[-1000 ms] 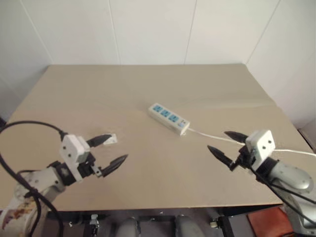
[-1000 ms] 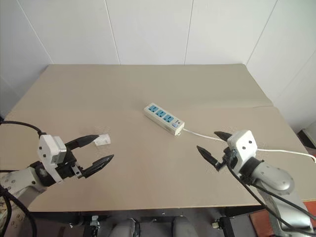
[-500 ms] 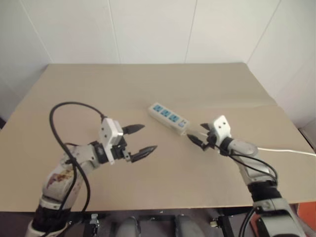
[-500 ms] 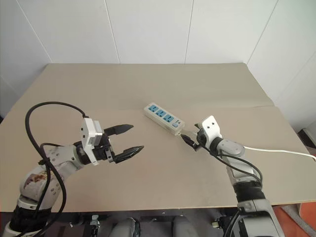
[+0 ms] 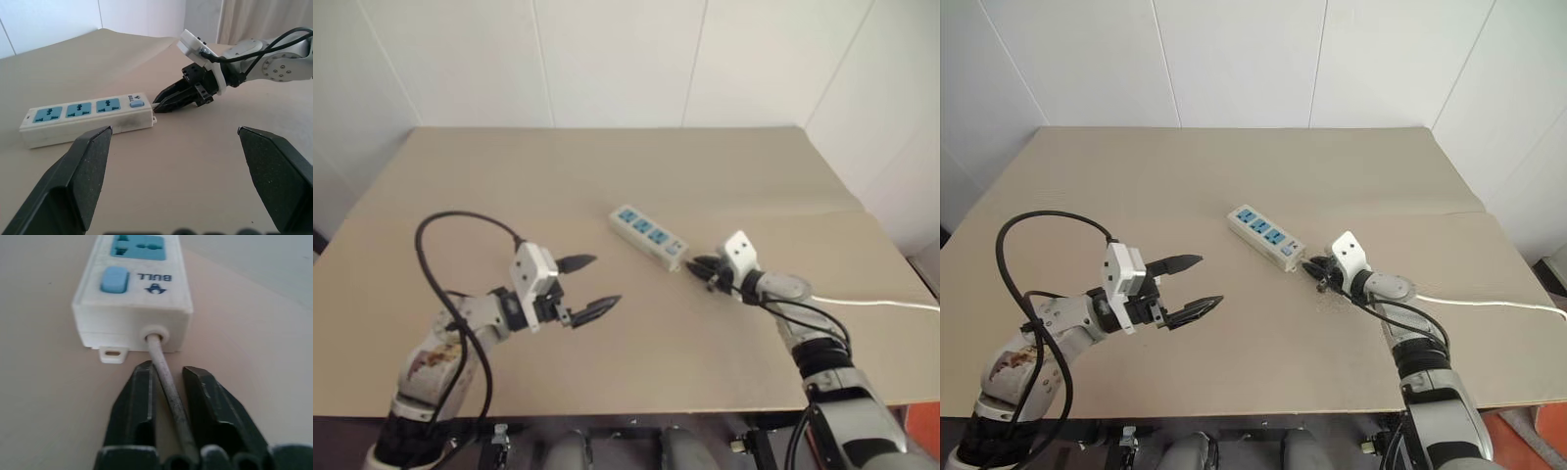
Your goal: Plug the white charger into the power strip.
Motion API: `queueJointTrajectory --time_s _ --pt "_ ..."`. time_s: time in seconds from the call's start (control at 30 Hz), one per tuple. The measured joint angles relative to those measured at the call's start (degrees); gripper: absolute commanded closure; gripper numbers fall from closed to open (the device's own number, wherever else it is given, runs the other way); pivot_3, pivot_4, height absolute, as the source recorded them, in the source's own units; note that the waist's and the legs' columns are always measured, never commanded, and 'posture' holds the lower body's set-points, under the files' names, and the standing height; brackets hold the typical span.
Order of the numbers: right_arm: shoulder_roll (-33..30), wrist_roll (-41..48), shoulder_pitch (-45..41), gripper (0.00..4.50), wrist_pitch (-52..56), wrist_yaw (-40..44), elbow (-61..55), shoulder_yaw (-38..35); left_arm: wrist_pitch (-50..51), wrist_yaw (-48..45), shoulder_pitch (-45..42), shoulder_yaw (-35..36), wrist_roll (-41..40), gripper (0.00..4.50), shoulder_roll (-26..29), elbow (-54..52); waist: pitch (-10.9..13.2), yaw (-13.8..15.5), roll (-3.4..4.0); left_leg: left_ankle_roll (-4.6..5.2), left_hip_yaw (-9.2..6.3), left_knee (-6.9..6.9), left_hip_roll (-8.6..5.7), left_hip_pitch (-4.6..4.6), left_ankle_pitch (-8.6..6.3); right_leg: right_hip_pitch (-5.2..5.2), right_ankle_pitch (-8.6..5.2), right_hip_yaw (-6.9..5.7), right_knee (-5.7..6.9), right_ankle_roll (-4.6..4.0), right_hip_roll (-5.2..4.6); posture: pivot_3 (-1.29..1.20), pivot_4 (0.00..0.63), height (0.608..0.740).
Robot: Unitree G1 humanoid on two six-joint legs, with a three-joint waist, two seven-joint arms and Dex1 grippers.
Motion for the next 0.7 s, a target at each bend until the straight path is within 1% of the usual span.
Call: queueJointTrajectory --time_s 0.03,0.13,0.23,0.37,0.47,0.53,0.63,0.67,0.7 --pt "-0.24 -0.02 0.45 4.49 0.19 0.43 -0.73 0.0 0.0 0.04 0.04 -0.01 0.0 0.0 0.01 -0.01 0.0 0.0 0.0 0.0 -0.01 0.0 0.0 -0.01 0.0 0.0 0.0 0.0 -0.01 0.0 -0.01 0.0 0.15 0.74" --pt "-1.53 0.13 3.55 4.49 0.62 2.36 -5.62 0.04 -0.01 0.03 0.05 -0.02 0.0 0.0 0.23 -0.13 0.0 0.09 0.0 0.0 -0.02 0.0 0.0 -0.03 0.0 -0.02 0.0 -0.02 -0.01 0.0 -0.02 0.0 0.15 0.74" --pt "-2.86 1.41 8.25 4.49 2.3 5.28 -13.02 0.08 -0.06 0.0 -0.07 -0.03 0.04 0.0 0.6 -0.13 0.0 0.01 0.0 0.0 -0.04 -0.01 0.0 -0.06 0.0 -0.04 0.0 -0.01 -0.03 0.0 -0.02 0.0 0.15 0.74" --pt "-4.6 3.33 16.56 4.49 5.52 7.59 -25.27 0.46 -0.16 -0.05 -0.16 0.01 0.07 0.0 1.0 -0.14 0.01 -0.13 0.0 0.0 -0.07 -0.02 0.0 -0.07 0.0 -0.08 -0.01 0.02 -0.02 0.01 -0.01 0.0 0.15 0.74" --pt "-6.25 4.23 20.69 4.49 6.57 9.21 -30.86 0.81 -0.18 -0.08 -0.12 0.01 0.06 0.0 1.1 -0.16 0.01 -0.17 0.0 0.0 -0.05 -0.02 -0.01 -0.05 0.0 -0.07 -0.01 0.02 -0.01 0.01 0.0 0.0 0.15 0.74" --pt "-7.1 4.29 22.79 4.49 6.56 9.57 -33.43 1.33 -0.19 -0.07 -0.03 0.02 0.07 0.0 1.34 -0.15 0.01 -0.19 0.0 0.0 -0.02 -0.02 0.0 -0.04 0.0 -0.07 -0.01 0.01 -0.02 0.01 0.03 0.0 0.15 0.74" --pt "-7.44 2.98 23.01 4.49 6.43 8.59 -34.21 1.72 -0.19 -0.09 -0.04 0.01 0.06 0.0 1.37 -0.15 0.0 -0.25 0.0 0.0 0.01 -0.02 -0.01 -0.02 0.0 -0.06 -0.01 0.04 -0.02 0.01 0.03 0.0 0.15 0.74" --pt "-7.41 2.85 23.0 3.78 6.44 8.24 -34.21 1.72 -0.19 -0.09 -0.04 0.01 0.06 0.0 1.37 -0.15 0.0 -0.19 0.0 0.0 0.03 -0.02 -0.01 -0.02 0.0 -0.06 -0.01 0.03 -0.02 0.01 0.03 0.0 0.15 0.74" --pt "-7.39 2.92 23.0 3.5 6.53 7.94 -34.21 1.69 -0.19 -0.09 -0.04 0.01 0.06 0.0 1.37 -0.15 0.0 -0.14 0.0 0.0 0.04 -0.02 -0.01 -0.02 0.0 -0.06 -0.01 0.02 -0.02 0.01 0.04 0.0 0.15 0.74"
